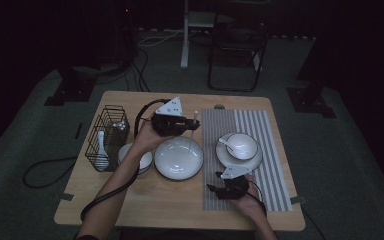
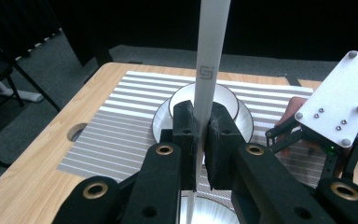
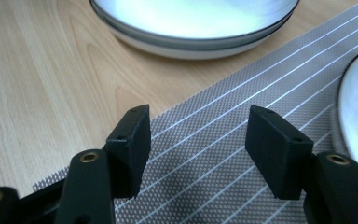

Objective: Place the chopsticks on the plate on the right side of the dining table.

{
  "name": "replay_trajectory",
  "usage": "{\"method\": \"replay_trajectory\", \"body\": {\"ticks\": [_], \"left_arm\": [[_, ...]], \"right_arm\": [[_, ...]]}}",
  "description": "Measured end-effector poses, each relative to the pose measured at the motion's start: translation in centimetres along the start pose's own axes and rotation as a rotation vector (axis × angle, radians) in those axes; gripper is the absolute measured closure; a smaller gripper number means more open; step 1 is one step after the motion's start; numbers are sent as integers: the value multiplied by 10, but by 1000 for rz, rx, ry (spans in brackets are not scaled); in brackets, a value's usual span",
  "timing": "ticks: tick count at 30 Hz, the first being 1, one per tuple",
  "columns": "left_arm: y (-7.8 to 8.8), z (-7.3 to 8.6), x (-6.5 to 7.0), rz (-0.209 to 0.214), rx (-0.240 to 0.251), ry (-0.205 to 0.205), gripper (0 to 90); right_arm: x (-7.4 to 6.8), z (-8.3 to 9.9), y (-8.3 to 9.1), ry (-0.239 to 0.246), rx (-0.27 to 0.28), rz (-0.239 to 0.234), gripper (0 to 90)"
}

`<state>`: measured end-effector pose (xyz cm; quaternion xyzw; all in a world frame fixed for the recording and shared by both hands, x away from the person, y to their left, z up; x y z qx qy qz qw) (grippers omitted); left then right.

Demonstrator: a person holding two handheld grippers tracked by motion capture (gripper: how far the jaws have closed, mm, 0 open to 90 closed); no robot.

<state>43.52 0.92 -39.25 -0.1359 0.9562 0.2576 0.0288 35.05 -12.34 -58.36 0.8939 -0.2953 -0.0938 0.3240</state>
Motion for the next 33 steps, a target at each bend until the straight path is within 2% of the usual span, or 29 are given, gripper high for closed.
{"method": "replay_trajectory", "body": {"ticks": [11, 15, 26, 33], "left_arm": [[-9, -1, 6, 19, 1, -3, 846], [-11, -3, 8, 28, 9, -4, 847], [-21, -7, 15, 51, 17, -3, 847], [-25, -10, 19, 68, 32, -1, 846]], "right_arm": [[9, -15, 7, -33, 60, 28, 432], [12, -18, 6, -40, 66, 35, 468], [21, -23, 5, -56, 78, 68, 472], [21, -28, 4, -52, 87, 63, 539]]}}
Point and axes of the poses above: each handheld gripper's, and its own axes: y roughly backward along the jaws, z roughly out of its underside, x roughly to its right, the point moved 9 cm from there along -y, roughly forward along the jaws
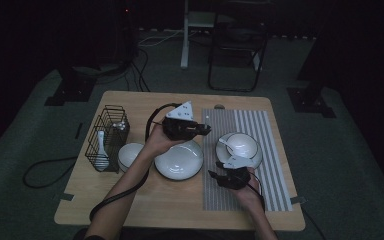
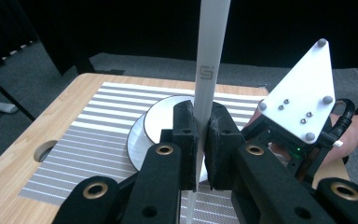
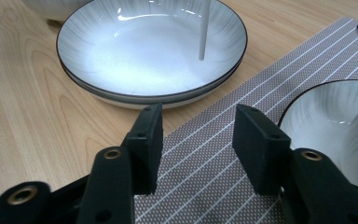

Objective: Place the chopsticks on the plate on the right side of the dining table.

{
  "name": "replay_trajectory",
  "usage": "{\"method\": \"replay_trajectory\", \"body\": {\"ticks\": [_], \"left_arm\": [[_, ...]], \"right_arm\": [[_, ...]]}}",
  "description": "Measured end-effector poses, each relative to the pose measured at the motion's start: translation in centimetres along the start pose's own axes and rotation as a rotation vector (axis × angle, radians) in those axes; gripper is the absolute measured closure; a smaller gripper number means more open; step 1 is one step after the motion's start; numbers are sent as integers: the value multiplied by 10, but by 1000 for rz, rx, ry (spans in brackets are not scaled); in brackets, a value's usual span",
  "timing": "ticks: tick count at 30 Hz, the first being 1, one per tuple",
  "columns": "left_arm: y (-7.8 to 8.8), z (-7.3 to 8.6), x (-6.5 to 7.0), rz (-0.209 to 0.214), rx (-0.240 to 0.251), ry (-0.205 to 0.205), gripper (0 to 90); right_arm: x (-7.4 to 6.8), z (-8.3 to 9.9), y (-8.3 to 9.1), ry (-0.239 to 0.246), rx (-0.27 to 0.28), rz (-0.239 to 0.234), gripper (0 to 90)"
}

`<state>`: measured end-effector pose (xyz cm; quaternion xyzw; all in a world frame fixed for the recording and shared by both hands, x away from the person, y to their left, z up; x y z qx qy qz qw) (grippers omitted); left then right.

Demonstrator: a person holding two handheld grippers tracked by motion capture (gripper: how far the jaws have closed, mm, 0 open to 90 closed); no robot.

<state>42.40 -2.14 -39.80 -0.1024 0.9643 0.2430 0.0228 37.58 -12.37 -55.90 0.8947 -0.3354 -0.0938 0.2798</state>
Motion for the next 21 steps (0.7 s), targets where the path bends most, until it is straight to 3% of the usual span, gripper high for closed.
{"method": "replay_trajectory", "body": {"ticks": [21], "left_arm": [[-12, -5, 14, 61, 33, 12, 846]], "right_arm": [[6, -14, -16, -41, 31, -7, 672]]}}
Point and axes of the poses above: each handheld gripper's, and its own axes: y roughly backward along the jaws, z roughly out of its underside, x roughly to its right, the point moved 9 cm from there along -y, roughly forward along the jaws
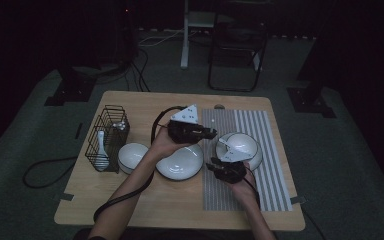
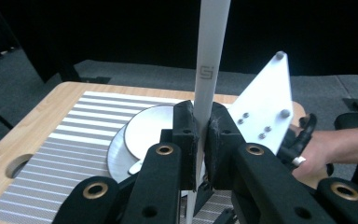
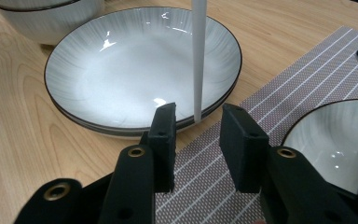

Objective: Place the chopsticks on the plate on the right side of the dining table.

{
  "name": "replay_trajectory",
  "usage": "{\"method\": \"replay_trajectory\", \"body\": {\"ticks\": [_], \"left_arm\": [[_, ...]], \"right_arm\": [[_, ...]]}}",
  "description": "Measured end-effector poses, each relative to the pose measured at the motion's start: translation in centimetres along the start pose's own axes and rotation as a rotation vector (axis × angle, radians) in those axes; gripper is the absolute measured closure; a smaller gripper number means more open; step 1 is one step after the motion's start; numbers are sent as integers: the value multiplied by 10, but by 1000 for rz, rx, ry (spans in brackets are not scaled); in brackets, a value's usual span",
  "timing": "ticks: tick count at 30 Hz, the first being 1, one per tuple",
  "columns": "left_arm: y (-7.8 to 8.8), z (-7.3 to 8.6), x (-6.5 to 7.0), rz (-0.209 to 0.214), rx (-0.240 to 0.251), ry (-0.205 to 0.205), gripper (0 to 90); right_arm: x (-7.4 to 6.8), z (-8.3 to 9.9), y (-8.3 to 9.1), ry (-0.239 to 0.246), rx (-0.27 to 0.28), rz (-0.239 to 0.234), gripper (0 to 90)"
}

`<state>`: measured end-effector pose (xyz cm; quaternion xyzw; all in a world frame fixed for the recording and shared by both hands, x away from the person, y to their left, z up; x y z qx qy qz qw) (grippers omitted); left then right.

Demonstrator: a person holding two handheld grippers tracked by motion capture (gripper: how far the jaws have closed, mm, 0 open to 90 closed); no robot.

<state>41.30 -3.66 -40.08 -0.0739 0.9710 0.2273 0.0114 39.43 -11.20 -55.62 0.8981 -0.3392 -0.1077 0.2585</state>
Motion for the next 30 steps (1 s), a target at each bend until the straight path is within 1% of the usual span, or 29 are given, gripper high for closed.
{"method": "replay_trajectory", "body": {"ticks": [3, 6, 7, 11, 13, 16, 19, 22, 26, 30], "left_arm": [[-2, 0, 2, 15, 16, 9, 847], [-3, 0, 2, 17, 17, 8, 846], [-3, 0, 3, 21, 15, 6, 846], [-3, 1, 3, 23, 14, 9, 846], [-3, 1, 3, 24, 19, 13, 846], [-3, 0, 3, 27, 27, 12, 844], [-4, 1, 3, 30, 31, 15, 827], [-6, 6, 5, 37, 22, 15, 812], [-11, 15, 6, 46, 22, 31, 795], [-21, 32, 7, 46, -1, 48, 790]], "right_arm": [[0, -5, -2, 9, 6, -2, 706], [-1, -9, -3, 15, 10, -6, 741], [-1, -11, -4, 23, 14, -8, 787], [-1, -11, -6, 15, 16, -18, 845], [-2, -11, -6, 13, 21, -19, 855], [-4, -12, -6, 45, 24, -8, 867], [-5, -12, -5, 44, 26, -10, 869], [-4, -13, -4, 42, 35, -8, 870], [-3, -14, -1, 30, 43, -6, 870], [-1, -15, 0, 20, 52, -7, 870]]}}
Point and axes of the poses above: each handheld gripper's, and its own axes: y roughly backward along the jaws, z roughly out of its underside, x roughly to its right, the point moved 9 cm from there along -y, roughly forward along the jaws
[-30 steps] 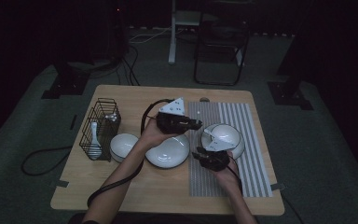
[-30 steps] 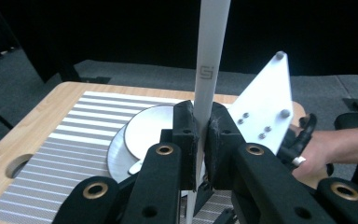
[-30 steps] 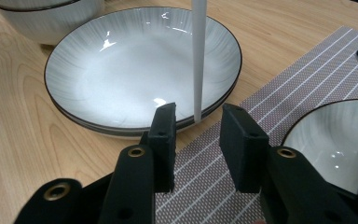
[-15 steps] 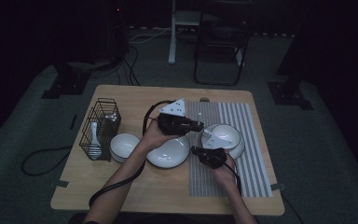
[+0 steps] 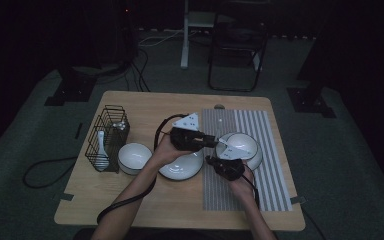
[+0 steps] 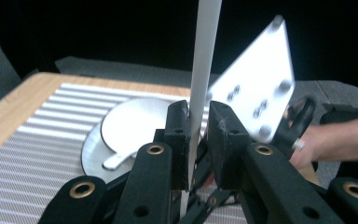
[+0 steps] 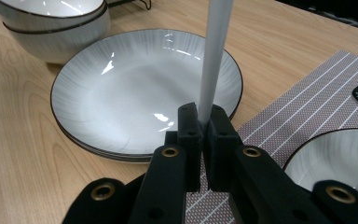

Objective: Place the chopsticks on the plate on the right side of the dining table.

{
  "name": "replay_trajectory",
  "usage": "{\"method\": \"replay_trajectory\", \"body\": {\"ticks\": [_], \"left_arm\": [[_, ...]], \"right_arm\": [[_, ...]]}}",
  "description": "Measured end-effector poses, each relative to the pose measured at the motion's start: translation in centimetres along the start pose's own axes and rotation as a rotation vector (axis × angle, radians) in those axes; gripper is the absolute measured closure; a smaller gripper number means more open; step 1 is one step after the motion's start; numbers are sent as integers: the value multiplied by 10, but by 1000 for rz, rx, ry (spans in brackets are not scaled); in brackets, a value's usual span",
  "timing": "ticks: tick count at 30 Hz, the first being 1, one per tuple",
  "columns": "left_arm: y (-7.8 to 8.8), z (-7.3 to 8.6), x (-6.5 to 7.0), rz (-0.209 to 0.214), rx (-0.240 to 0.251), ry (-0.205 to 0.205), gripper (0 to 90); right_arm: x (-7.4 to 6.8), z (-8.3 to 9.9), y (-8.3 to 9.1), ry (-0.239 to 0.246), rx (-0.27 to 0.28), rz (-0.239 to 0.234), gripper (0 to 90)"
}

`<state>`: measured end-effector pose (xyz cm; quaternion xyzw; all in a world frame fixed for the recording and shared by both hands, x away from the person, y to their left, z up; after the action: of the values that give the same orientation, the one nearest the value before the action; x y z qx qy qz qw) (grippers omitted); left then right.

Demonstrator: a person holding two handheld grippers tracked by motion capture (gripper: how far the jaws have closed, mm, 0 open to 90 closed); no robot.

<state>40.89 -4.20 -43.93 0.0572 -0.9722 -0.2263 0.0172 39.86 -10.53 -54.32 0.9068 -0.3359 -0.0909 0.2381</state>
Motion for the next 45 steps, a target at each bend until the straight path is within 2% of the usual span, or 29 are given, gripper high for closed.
{"method": "replay_trajectory", "body": {"ticks": [4, 7, 15, 16, 18, 24, 25, 26, 29, 39, 45], "left_arm": [[-7, 10, 0, 4, -6, 17, 790], [-16, 22, -1, 19, -3, 46, 790], [-23, 34, -1, 20, -21, 63, 794], [-24, 35, -2, 16, -23, 61, 818], [-24, 36, -2, 19, -14, 68, 822], [-22, 37, -5, -12, -12, 67, 860], [-21, 37, -8, -25, -10, 79, 860], [-21, 37, -9, -29, -11, 84, 861], [-21, 38, -11, -42, -13, 84, 862], [-29, 36, -9, -22, -8, 91, 863], [-30, 37, -10, -34, -11, 98, 863]], "right_arm": [[0, 0, 0, 0, 0, 1, 870], [-1, 0, 0, -1, 1, -2, 870], [-1, 0, 1, -6, 3, -4, 870], [-1, -1, 1, -7, 4, -4, 870], [-1, 0, 1, -5, 3, -5, 870], [-2, 0, 1, -17, 3, -14, 862], [-2, 0, 2, -18, 5, -17, 822], [-2, -1, 3, -20, 13, 0, 765], [-3, -4, 6, -22, 29, -1, 749], [-19, -11, 6, 20, 49, -53, 743], [-20, -11, 6, 28, 43, -64, 730]]}}
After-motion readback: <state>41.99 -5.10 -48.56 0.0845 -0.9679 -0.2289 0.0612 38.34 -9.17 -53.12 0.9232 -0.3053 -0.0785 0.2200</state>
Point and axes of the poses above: each handheld gripper's, and its own axes: y roughly backward along the jaws, z roughly out of its underside, x roughly to its right, the point moved 9 cm from there along -y, roughly forward along the jaws
